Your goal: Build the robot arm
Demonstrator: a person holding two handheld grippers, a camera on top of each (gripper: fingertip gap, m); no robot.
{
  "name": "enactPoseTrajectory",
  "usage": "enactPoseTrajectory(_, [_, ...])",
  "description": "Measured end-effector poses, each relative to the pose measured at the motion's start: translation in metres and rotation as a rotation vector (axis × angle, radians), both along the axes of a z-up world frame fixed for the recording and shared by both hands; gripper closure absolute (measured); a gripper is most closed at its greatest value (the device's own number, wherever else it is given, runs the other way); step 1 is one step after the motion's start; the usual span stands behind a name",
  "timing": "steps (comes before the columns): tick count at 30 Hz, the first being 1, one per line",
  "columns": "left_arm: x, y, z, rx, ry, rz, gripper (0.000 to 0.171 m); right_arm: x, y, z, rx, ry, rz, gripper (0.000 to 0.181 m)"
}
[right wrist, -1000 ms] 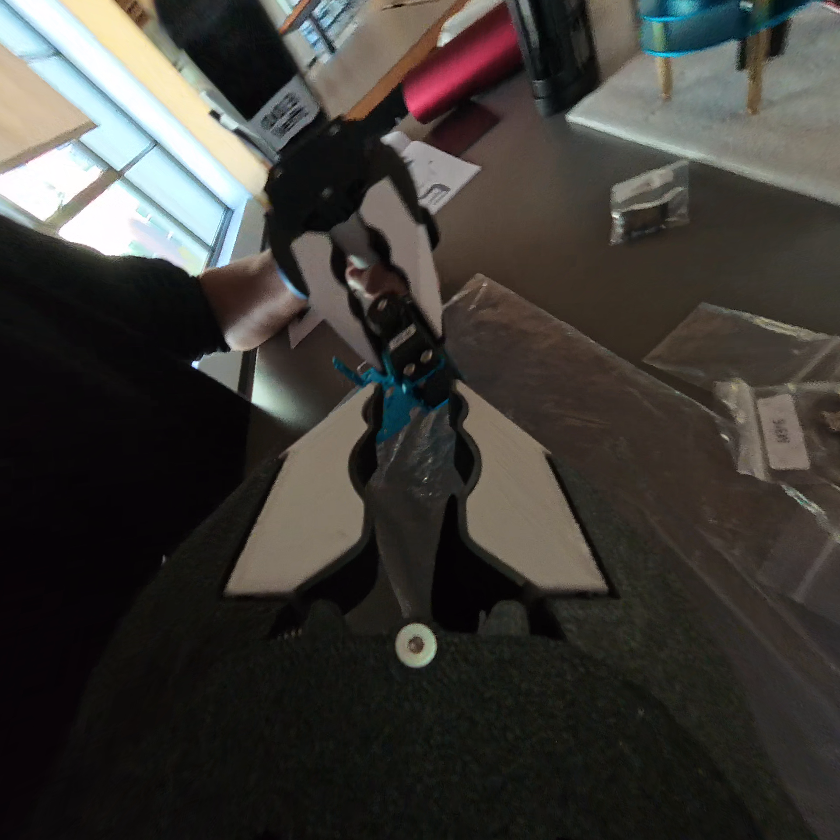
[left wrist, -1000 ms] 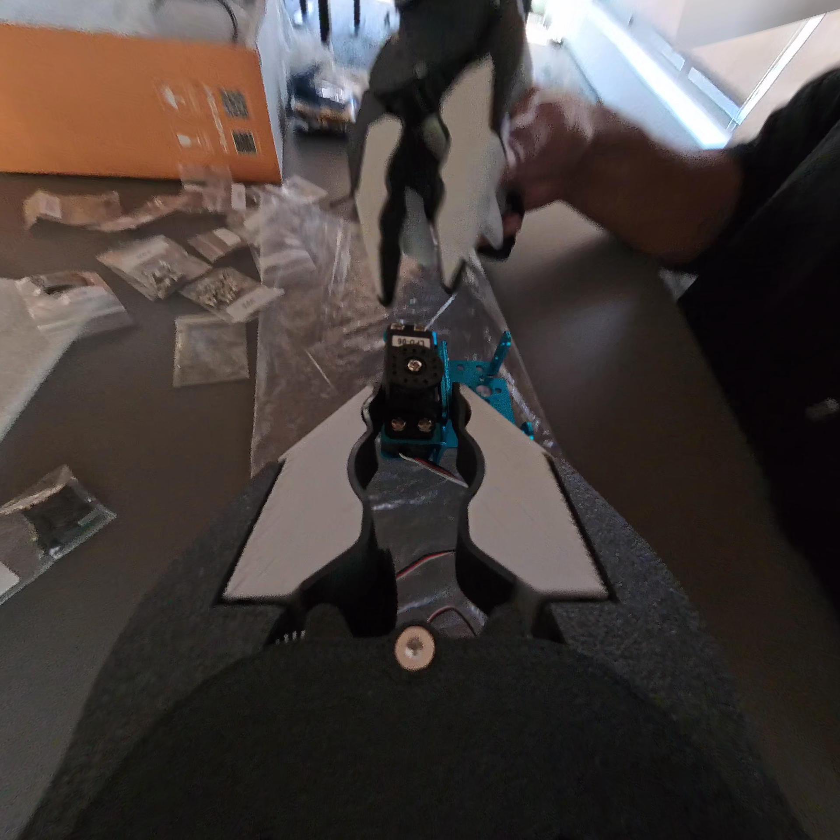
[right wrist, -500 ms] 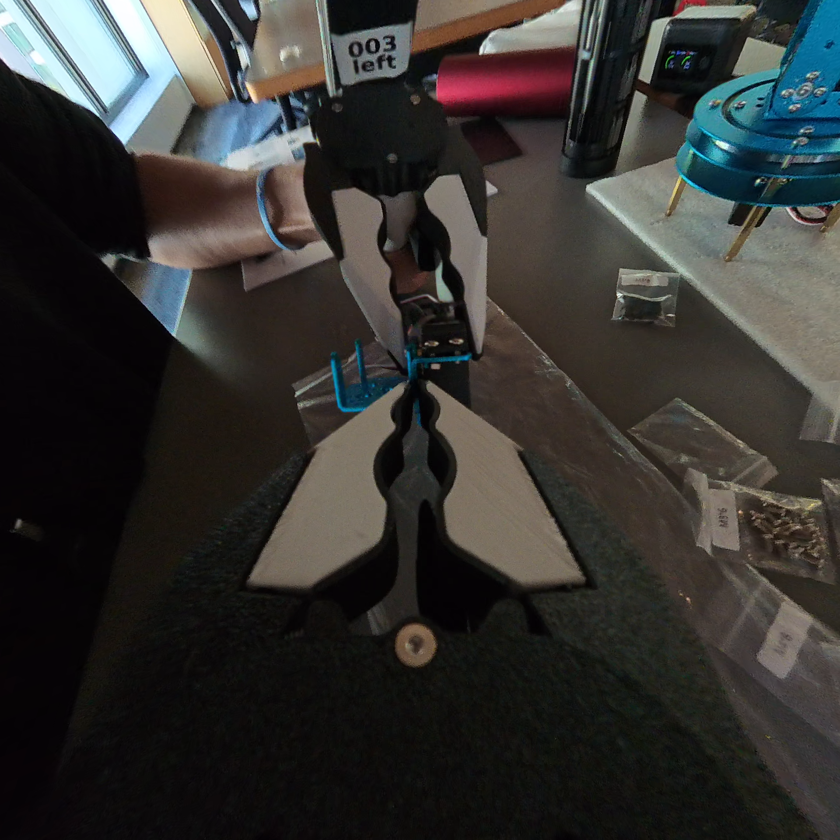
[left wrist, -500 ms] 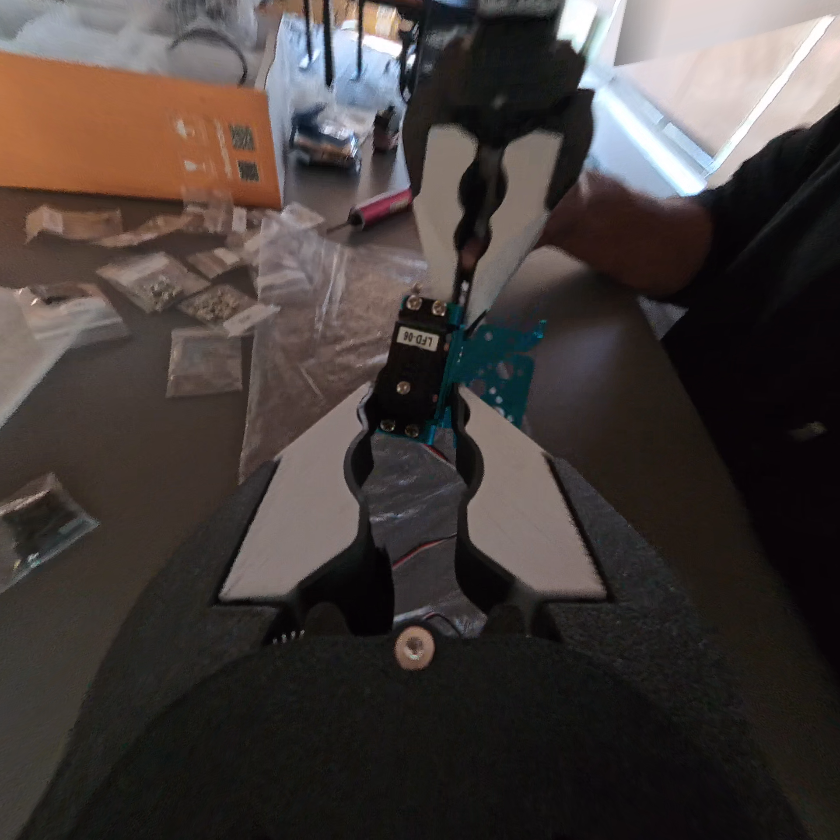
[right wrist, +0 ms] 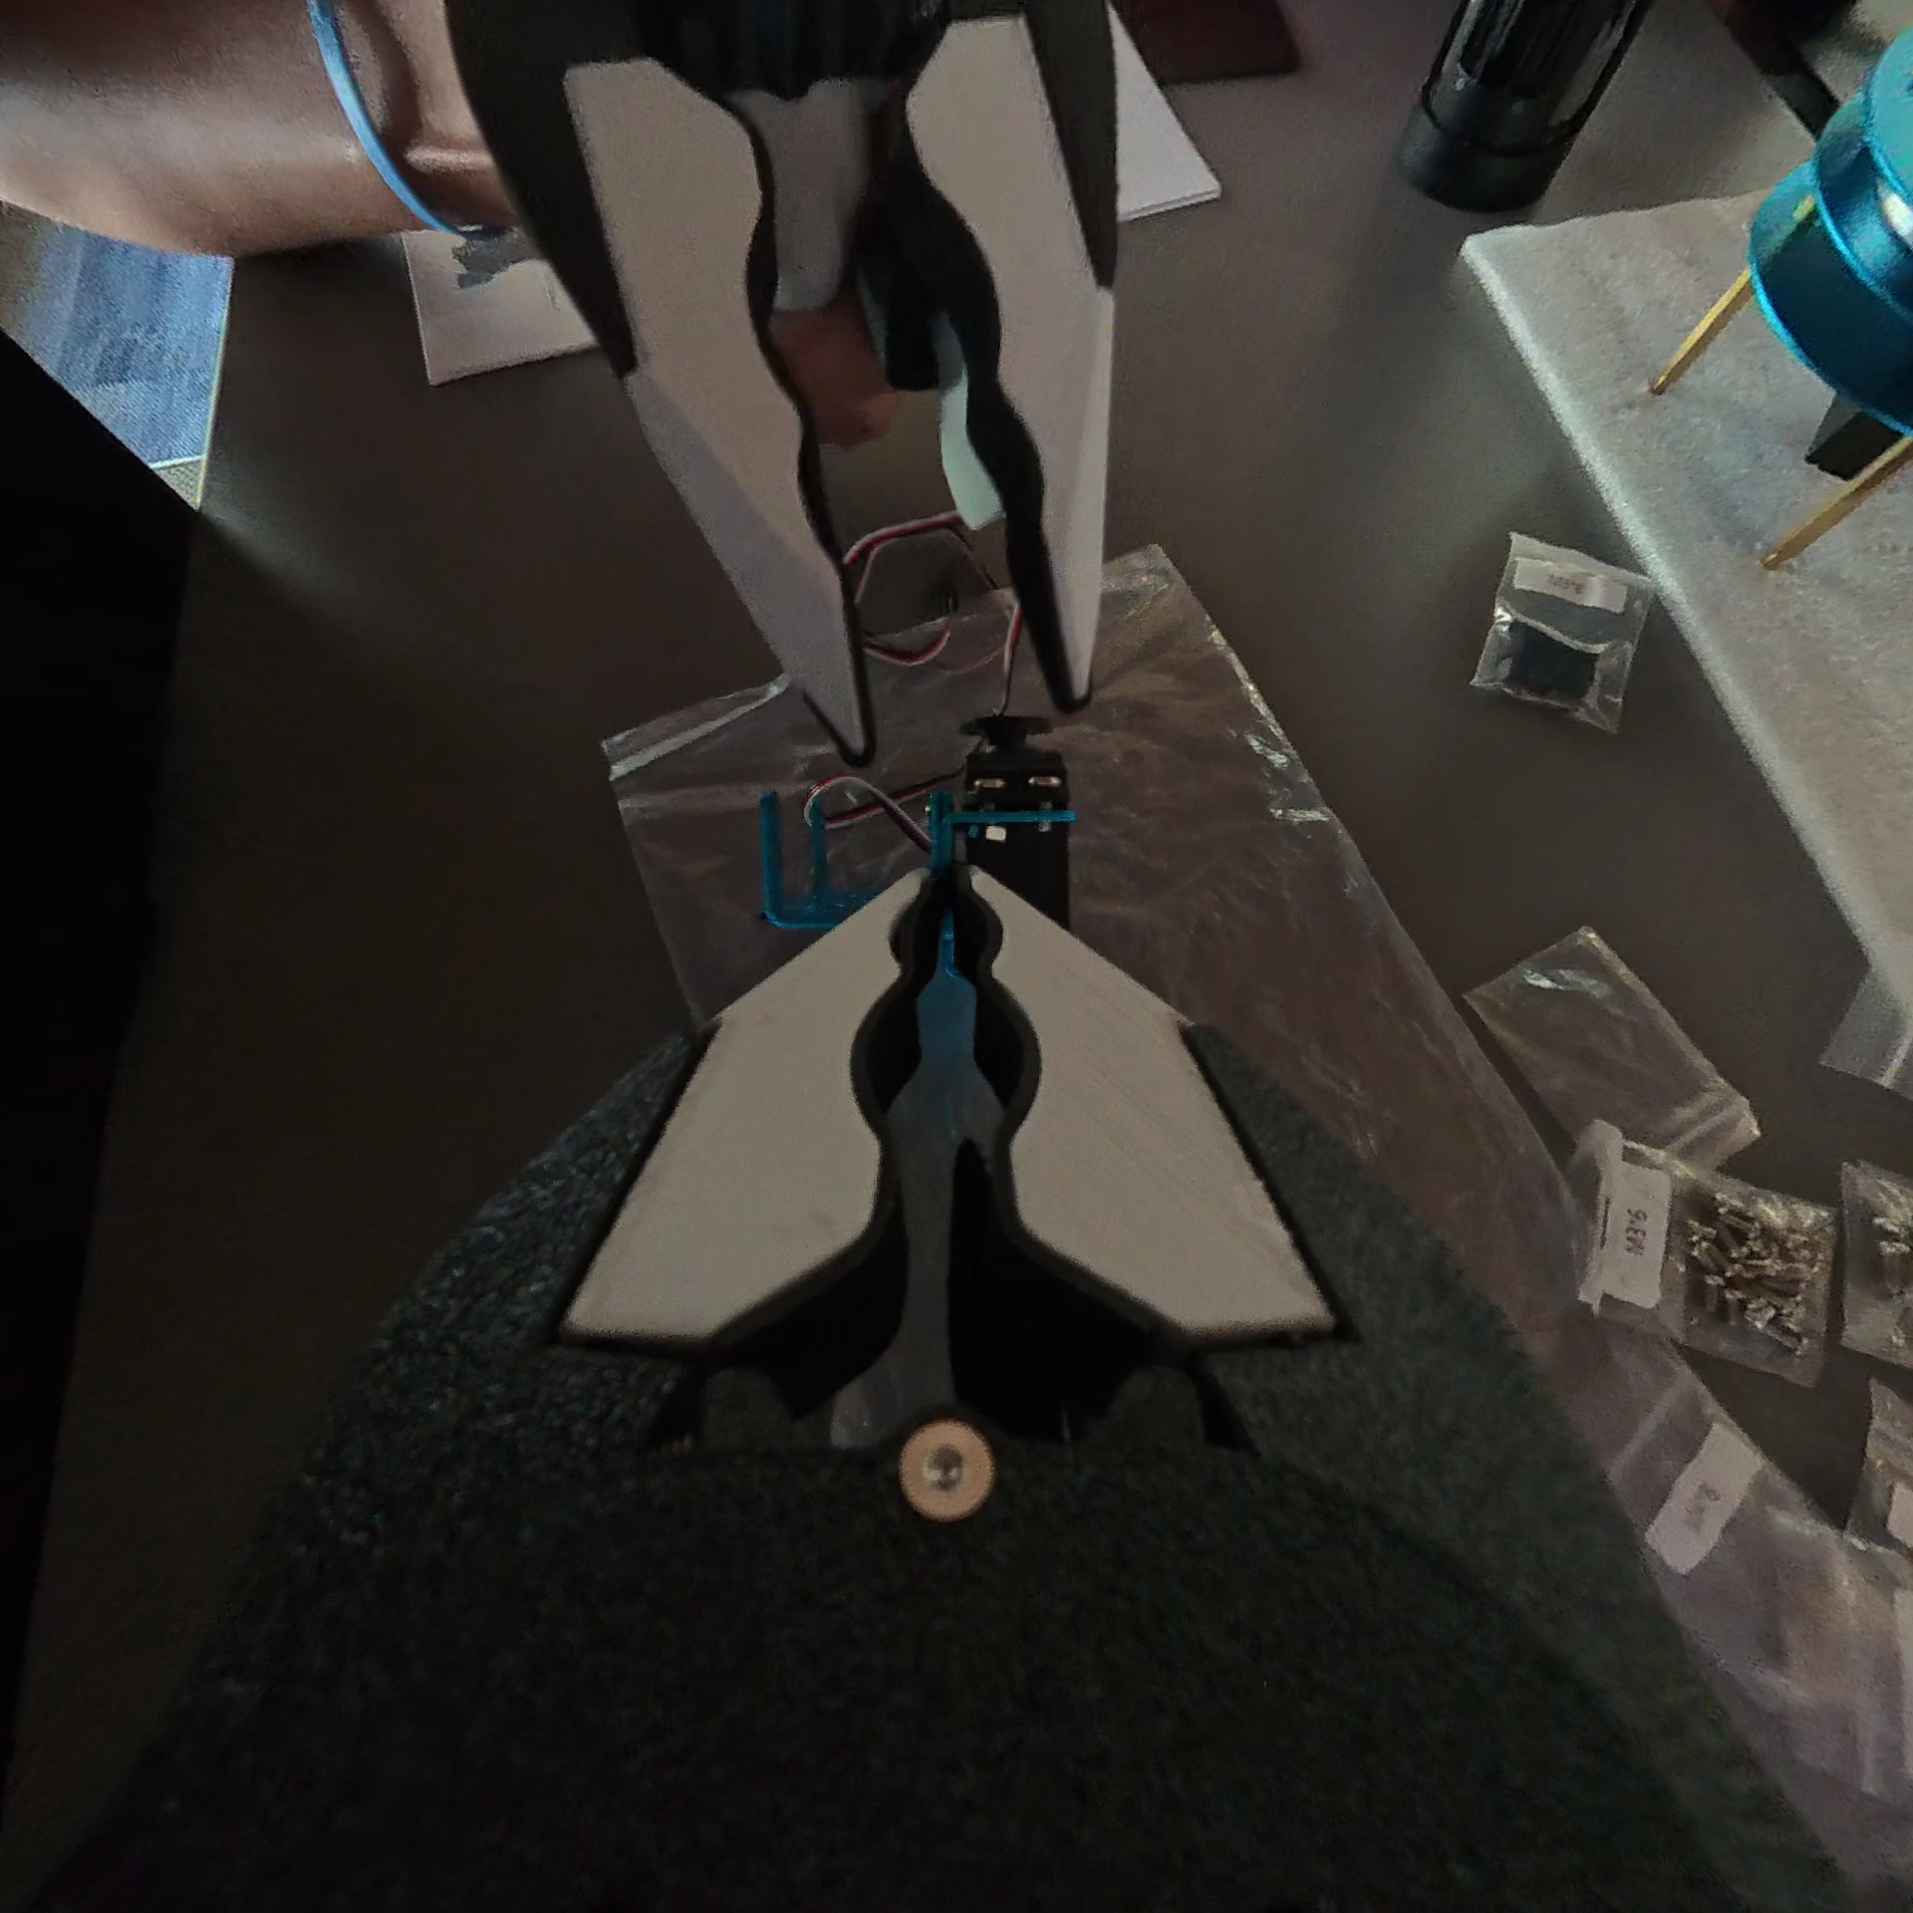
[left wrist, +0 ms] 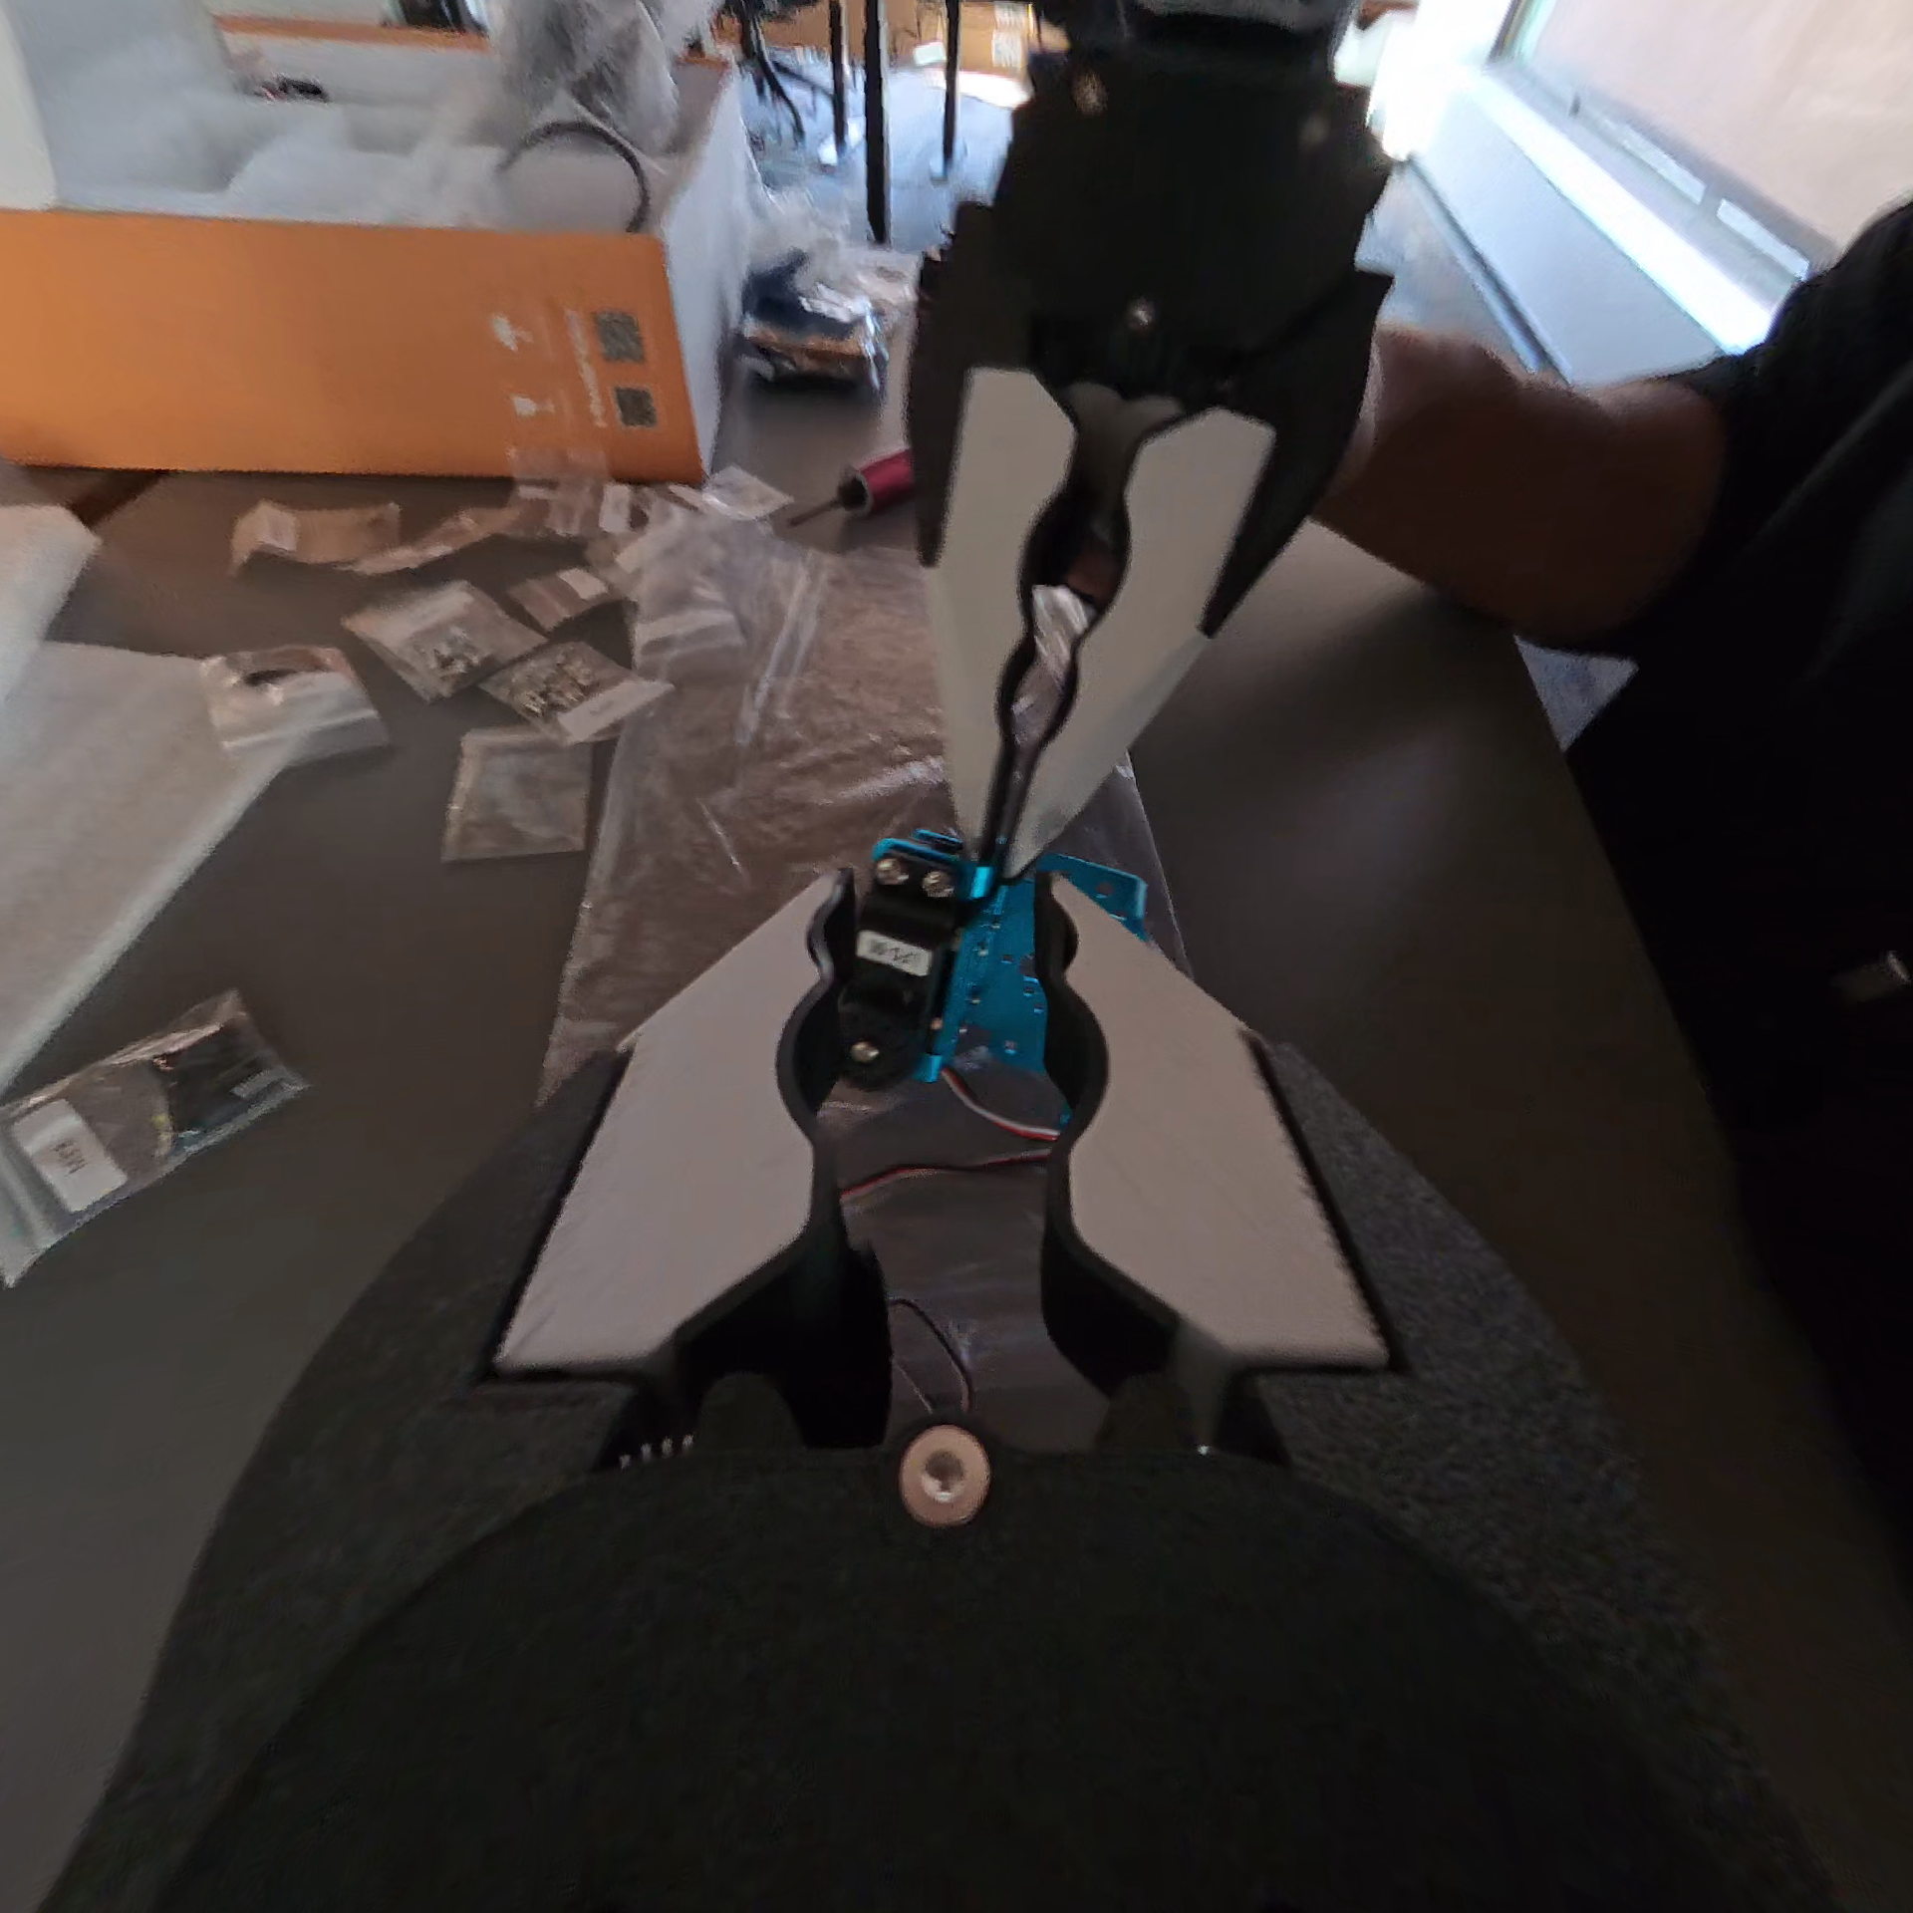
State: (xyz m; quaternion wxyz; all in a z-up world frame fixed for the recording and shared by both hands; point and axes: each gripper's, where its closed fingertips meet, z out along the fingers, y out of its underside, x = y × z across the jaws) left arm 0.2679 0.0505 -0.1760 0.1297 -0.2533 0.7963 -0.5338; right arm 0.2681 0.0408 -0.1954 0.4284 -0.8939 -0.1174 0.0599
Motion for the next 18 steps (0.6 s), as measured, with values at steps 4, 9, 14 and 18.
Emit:
enactPoseTrajectory(4, [0.0,0.001,-0.012,0.044,0.005,0.019,0.139,-0.004,0.006,-0.003,-0.025,0.005,0.008,0.18])
enactPoseTrajectory(9, [0.005,0.011,-0.016,0.071,-0.027,0.058,0.147,-0.005,0.017,-0.001,-0.01,0.053,-0.017,0.18])
enactPoseTrajectory(14, [0.005,0.015,-0.018,0.079,-0.048,0.064,0.149,-0.003,0.023,0.001,0.026,0.071,-0.032,0.18])
enactPoseTrajectory(18, [0.006,0.016,-0.019,0.078,-0.049,0.065,0.149,-0.002,0.023,0.002,0.057,0.043,-0.039,0.177])
